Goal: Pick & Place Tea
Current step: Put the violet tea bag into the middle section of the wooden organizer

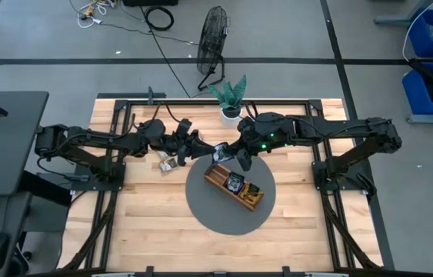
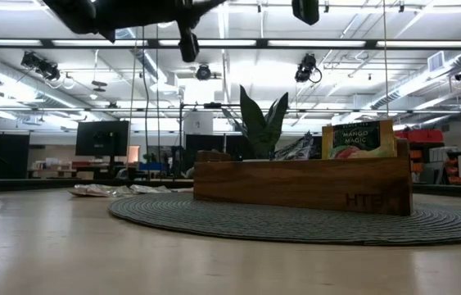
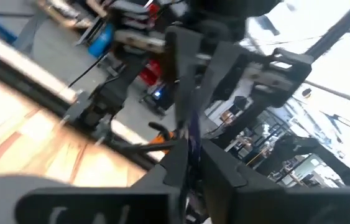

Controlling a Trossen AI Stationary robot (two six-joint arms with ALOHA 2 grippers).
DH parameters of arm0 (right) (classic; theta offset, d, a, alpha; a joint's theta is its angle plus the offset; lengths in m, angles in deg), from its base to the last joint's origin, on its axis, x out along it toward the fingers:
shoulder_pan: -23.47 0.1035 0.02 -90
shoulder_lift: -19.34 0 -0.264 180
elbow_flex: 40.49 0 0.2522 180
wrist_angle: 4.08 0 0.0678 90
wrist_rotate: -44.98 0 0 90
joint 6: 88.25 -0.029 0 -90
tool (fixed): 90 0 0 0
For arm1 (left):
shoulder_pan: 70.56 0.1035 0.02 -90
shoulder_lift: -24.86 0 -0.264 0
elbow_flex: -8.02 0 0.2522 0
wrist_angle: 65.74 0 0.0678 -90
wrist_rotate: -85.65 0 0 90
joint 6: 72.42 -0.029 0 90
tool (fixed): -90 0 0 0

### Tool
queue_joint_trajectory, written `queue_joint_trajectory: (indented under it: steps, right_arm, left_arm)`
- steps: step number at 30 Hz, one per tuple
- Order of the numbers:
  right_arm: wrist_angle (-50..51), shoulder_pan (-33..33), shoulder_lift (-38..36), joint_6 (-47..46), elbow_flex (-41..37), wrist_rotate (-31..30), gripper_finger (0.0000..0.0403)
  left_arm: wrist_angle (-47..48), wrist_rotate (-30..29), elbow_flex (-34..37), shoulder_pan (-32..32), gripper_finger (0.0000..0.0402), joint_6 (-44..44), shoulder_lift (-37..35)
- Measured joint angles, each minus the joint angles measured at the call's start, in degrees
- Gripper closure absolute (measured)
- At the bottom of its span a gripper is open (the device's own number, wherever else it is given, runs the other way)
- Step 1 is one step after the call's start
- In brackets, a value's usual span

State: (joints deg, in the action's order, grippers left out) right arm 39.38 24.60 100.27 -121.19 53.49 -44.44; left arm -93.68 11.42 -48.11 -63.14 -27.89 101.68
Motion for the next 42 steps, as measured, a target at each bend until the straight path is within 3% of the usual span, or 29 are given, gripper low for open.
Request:
queue_joint_trajectory:
  steps: [4,11,16,19,24,33,38,42]
  right_arm:
    - [2.83,-0.32,0.00,-1.11,0.00,1.76,0.0398]
    - [8.07,-0.35,0.00,-3.20,0.00,2.99,0.0401]
    - [12.80,-0.35,0.00,-4.47,0.00,2.99,0.0401]
    - [16.06,-0.47,0.00,-6.27,0.00,3.17,0.0402]
    - [18.75,-0.97,0.44,-7.11,0.00,3.05,0.0402]
    - [19.99,-2.66,5.53,-6.83,0.02,7.66,0.0403]
    - [19.64,-2.66,9.76,-6.82,0.00,8.01,0.0403]
    - [19.35,-2.54,12.78,-7.02,0.00,8.02,0.0403]
  left_arm:
    - [3.50,1.77,0.02,1.93,0.0317,-0.01,0.00]
    - [5.96,13.71,0.02,7.71,0.0238,1.37,-0.05]
    - [7.01,16.03,0.01,10.63,0.0214,-0.07,-1.11]
    - [12.05,11.68,-0.09,11.17,0.0220,-4.30,-3.64]
    - [26.75,-1.58,-0.02,10.18,0.0248,-15.82,-9.10]
    - [40.63,-14.29,0.03,7.95,0.0287,-23.89,-18.25]
    - [46.64,-19.15,0.00,6.24,0.0296,-27.10,-23.64]
    - [49.40,-19.62,0.02,5.48,0.0298,-27.27,-26.86]
